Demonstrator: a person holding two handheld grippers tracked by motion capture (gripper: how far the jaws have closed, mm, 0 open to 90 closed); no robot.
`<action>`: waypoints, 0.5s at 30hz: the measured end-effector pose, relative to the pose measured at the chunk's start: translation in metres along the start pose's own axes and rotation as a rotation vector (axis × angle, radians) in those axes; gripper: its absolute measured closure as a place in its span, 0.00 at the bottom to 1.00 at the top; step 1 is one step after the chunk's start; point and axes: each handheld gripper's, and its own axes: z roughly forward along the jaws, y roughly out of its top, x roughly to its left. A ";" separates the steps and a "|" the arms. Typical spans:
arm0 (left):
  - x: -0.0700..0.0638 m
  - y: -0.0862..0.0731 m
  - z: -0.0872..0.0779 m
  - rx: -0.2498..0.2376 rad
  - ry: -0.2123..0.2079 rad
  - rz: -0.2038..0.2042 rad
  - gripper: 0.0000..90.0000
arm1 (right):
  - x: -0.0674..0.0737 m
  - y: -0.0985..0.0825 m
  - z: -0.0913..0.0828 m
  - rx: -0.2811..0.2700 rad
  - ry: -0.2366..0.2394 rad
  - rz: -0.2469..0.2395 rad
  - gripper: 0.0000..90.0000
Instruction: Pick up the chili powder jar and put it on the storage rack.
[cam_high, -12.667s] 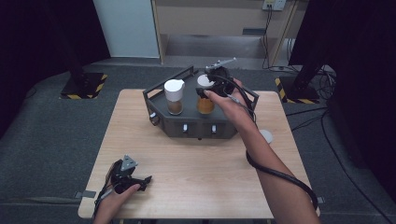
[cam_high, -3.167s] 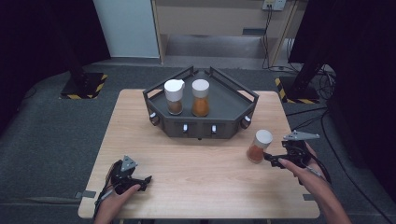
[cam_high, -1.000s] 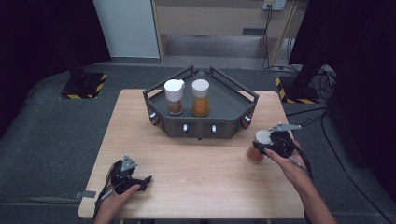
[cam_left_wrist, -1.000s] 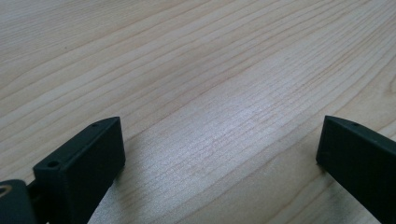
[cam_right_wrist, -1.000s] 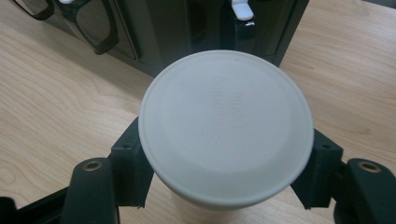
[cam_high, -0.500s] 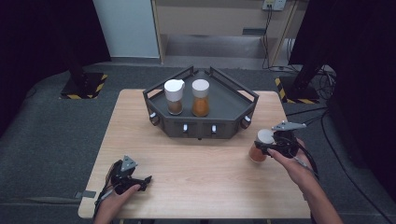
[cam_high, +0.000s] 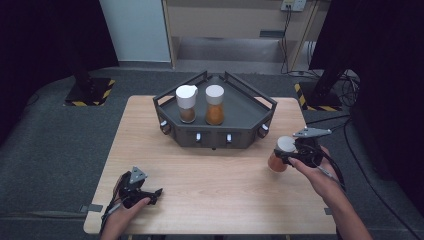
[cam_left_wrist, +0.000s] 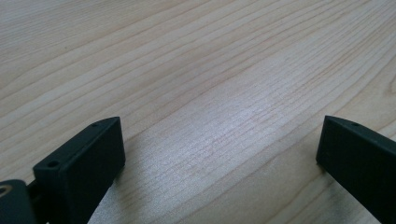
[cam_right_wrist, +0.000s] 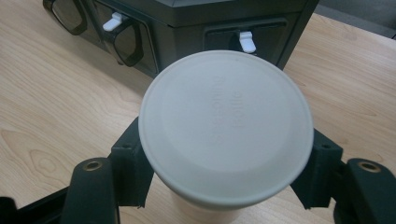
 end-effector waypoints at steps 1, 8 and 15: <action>0.000 0.000 0.000 0.000 0.000 0.000 0.00 | 0.000 0.001 -0.001 0.000 0.001 0.000 0.38; 0.000 0.000 0.000 0.000 -0.001 0.000 0.00 | 0.002 0.007 -0.006 -0.003 0.004 -0.008 0.38; 0.000 0.000 0.000 0.000 0.000 0.000 0.00 | 0.001 0.014 -0.011 -0.004 0.009 -0.011 0.38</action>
